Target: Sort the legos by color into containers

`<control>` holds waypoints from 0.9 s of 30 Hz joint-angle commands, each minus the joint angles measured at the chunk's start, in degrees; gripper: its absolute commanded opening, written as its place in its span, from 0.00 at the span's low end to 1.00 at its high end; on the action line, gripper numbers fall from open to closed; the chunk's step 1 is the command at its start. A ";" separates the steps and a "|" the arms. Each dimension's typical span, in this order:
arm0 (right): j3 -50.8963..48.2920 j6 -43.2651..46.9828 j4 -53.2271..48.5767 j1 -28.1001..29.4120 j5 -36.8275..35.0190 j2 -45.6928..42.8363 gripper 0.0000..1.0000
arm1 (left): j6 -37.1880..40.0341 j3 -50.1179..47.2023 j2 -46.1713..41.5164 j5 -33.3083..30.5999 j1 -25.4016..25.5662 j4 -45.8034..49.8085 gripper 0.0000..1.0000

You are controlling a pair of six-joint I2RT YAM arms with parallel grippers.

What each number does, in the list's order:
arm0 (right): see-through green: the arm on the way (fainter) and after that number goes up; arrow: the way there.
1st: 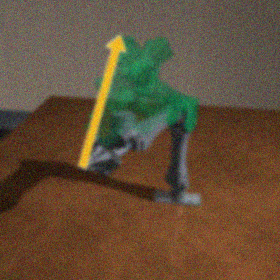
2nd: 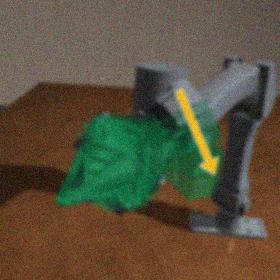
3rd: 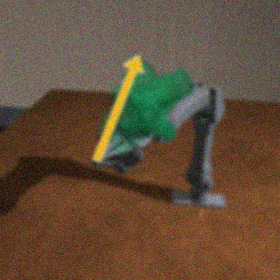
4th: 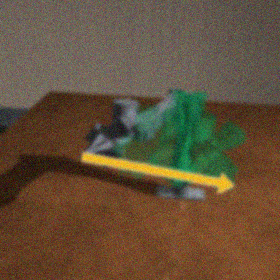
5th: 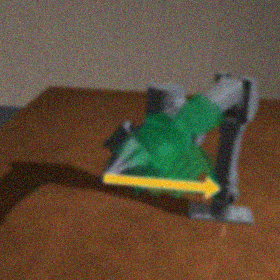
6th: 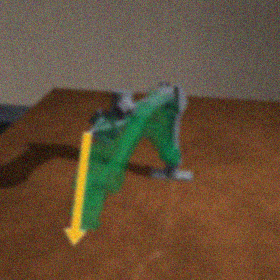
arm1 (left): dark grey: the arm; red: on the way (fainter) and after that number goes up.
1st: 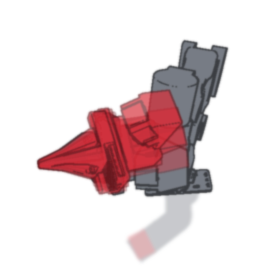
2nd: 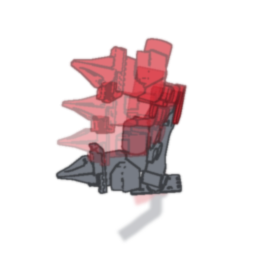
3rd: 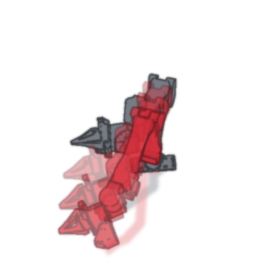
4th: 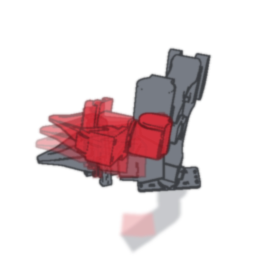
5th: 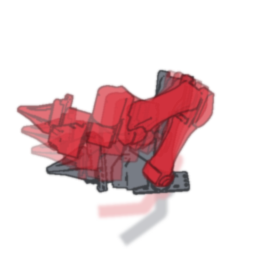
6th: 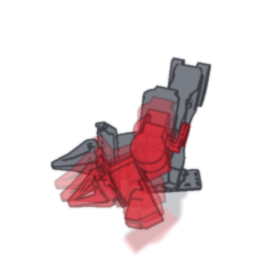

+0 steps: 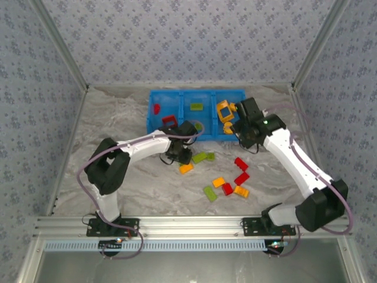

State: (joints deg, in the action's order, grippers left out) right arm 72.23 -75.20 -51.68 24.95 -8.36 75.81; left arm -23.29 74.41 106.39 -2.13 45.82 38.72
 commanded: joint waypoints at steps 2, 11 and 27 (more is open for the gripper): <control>-1.34 2.37 -3.73 0.93 -1.57 -3.15 0.46 | 1.15 1.72 2.57 0.87 0.22 0.85 0.43; -1.56 4.97 -6.38 3.34 -3.72 -5.10 0.46 | 0.66 -0.03 -3.79 -0.31 1.79 0.48 0.59; -2.74 10.60 -5.19 7.15 -4.34 -7.89 0.48 | 3.55 4.48 5.47 -0.87 0.84 -1.27 0.40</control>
State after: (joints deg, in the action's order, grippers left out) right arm 70.15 -68.75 -56.34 30.76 -10.63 69.97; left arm -21.12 77.36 110.85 -2.17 46.87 37.54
